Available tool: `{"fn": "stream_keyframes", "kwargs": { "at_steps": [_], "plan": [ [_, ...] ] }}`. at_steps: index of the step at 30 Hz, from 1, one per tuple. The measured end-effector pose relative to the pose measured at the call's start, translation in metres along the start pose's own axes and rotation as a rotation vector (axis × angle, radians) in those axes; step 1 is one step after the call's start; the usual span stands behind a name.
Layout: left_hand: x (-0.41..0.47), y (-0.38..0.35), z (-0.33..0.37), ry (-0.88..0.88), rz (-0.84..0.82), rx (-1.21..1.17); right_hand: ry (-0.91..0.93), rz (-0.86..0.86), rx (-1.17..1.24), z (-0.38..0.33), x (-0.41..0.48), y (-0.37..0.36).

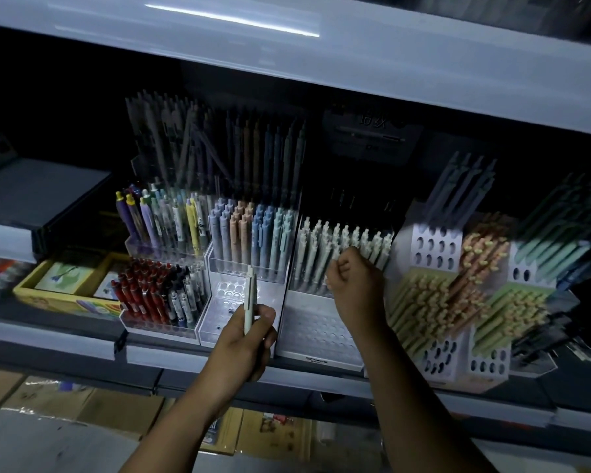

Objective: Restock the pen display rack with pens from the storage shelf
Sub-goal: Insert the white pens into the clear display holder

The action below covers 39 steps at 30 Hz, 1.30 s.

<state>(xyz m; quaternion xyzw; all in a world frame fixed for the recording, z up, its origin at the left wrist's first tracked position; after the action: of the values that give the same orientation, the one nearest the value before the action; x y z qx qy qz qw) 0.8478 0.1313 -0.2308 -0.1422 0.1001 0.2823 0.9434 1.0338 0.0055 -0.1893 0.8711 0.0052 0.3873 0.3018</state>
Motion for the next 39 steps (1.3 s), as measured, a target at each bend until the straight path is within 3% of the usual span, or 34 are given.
{"fn": "stream_keyframes", "kwargs": {
  "at_steps": [4,11,13,16,21,26,29,34,39],
  "plan": [
    [-0.001,0.002,-0.001,-0.013,0.0,-0.005,-0.091,-0.061,0.069,0.008,-0.002,-0.008],
    [-0.002,-0.002,0.003,-0.052,-0.024,0.0,-0.442,-0.023,0.358,0.008,-0.024,0.003],
    [0.0,-0.004,0.003,-0.046,-0.034,-0.016,-0.458,-0.049,0.347,-0.002,-0.03,0.007],
    [0.001,-0.008,0.002,-0.03,-0.046,-0.05,-0.385,-0.218,0.331,-0.025,-0.035,0.005],
    [-0.002,-0.013,0.001,-0.017,-0.099,0.044,-0.337,-0.49,0.62,-0.069,-0.037,0.004],
    [-0.001,-0.011,-0.002,-0.008,-0.088,0.135,-0.368,-0.568,0.632,-0.071,-0.039,-0.002],
    [-0.001,-0.01,0.001,-0.027,-0.061,0.138,-0.395,-0.518,0.628,-0.066,-0.04,0.001],
    [0.0,-0.013,0.005,-0.014,-0.125,0.036,-0.503,-0.182,0.686,-0.037,-0.025,0.015],
    [0.005,-0.009,0.007,-0.044,-0.079,0.06,-0.438,0.068,0.545,-0.006,-0.009,0.036]
  ]
}}
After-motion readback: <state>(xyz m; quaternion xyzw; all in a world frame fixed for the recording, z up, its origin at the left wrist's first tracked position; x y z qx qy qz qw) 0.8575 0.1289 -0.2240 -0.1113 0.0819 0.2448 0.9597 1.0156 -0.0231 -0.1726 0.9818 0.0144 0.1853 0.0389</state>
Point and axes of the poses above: each hand's wrist, its own x-axis towards the middle knuckle, its own y-axis out of the back of the hand, z = x × y, the point moved 5 cm from there along x, towards the middle knuckle, and after that the axes turned 7 degrees about z, right-handed, at the moved point
